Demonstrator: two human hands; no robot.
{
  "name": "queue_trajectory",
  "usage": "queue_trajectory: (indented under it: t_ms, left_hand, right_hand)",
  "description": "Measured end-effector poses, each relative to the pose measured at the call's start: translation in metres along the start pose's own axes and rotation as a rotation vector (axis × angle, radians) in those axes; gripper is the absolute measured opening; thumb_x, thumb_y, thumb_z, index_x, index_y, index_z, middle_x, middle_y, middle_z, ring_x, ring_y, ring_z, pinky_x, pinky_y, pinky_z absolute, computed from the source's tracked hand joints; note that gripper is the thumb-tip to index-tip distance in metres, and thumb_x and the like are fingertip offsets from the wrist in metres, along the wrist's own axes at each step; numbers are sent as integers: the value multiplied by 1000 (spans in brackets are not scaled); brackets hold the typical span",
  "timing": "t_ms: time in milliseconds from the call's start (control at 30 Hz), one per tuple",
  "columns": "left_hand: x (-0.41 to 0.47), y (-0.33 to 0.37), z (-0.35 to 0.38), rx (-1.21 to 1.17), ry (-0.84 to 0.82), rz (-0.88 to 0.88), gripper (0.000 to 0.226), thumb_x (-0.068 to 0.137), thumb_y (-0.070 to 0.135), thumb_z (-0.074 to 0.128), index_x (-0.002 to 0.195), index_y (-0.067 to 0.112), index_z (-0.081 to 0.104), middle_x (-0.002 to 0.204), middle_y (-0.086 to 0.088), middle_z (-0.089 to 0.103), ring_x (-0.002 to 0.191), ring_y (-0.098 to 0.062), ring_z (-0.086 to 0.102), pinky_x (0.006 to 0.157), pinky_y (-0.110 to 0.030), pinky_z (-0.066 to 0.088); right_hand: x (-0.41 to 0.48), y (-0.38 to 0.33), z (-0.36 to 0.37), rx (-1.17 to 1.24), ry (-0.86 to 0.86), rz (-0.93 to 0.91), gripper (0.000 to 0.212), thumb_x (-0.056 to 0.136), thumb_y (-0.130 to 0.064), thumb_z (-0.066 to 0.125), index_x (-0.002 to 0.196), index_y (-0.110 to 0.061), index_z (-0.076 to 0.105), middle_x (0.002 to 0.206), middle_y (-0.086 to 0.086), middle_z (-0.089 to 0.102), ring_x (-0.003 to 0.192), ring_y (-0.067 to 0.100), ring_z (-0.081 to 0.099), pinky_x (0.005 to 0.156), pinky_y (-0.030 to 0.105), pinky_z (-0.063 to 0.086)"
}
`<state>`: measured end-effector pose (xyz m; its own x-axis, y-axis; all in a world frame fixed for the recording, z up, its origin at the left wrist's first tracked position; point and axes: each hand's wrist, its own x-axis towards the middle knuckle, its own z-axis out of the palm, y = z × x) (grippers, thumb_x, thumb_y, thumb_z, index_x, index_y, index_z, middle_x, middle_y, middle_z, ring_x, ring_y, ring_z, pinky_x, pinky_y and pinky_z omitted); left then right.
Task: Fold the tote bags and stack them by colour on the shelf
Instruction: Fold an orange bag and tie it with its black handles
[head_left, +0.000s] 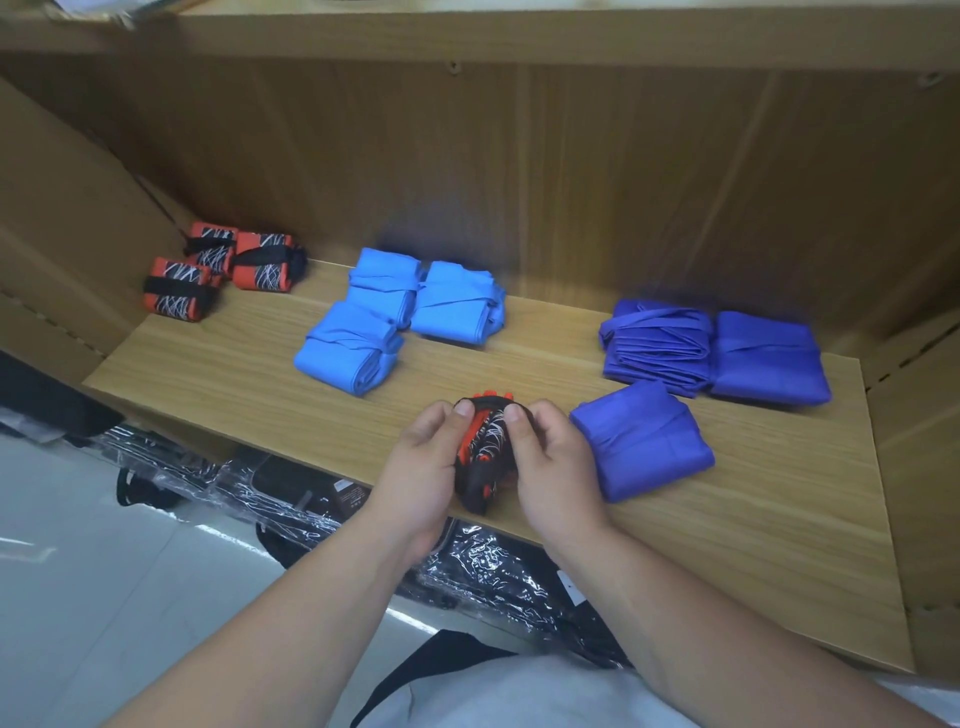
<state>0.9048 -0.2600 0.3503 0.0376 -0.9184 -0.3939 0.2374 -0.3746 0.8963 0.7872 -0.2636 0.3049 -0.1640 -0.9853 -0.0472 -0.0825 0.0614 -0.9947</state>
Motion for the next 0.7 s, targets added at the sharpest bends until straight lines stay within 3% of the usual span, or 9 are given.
queue_trajectory:
  t_ms: [100,233,333,400,467,533,700]
  left_hand:
    - [-2,1,7,-15,9,8,19,102,26,56,95,8,56,86,-19,60,82,-32,56,63,-35,51]
    - [-7,2,15,9,36,112,28,101,26,58,78,15,48,78,-14,53,70,-23,49,62,-35,43]
    - [-14,5,16,57,52,195,24,103,22,55,82,13,47,73,-12,52,61,-19,48,54,-31,43]
    - [-19,8,15,78,46,234,16,102,20,53,89,12,49,73,-5,59,61,-16,54,53,-30,48]
    - [-20,9,15,84,16,220,10,101,22,54,101,12,56,83,-5,67,70,-19,61,63,-34,53]
    - [-22,8,17,161,-8,178,18,103,25,52,105,9,62,86,-11,68,75,-23,61,68,-38,51]
    - [-28,7,26,261,-41,0,29,107,31,47,91,10,58,71,-7,56,56,-17,53,49,-28,44]
  right_hand:
    - [0,-6,2,73,55,22,41,87,-61,53,74,-22,51,64,-6,54,65,16,50,67,56,52]
    - [2,-19,-3,109,98,-25,35,89,-54,58,79,-21,54,68,-1,58,66,11,53,68,46,49]
    - [3,-24,-10,124,54,-57,14,91,-44,61,94,-31,59,71,1,62,67,12,57,68,41,49]
    - [3,-26,-13,99,7,-76,20,89,-51,58,98,-35,64,73,0,64,69,14,60,69,42,51]
    - [1,-27,-15,23,8,-100,27,91,-51,54,87,-27,65,72,-6,65,70,12,59,70,43,52]
    - [-1,-25,-17,-45,63,-116,31,94,-46,52,79,-22,61,69,-7,62,68,13,56,69,44,50]
    - [-8,-18,-18,-102,173,-155,33,98,-44,48,76,-20,56,66,-7,56,68,18,53,67,45,47]
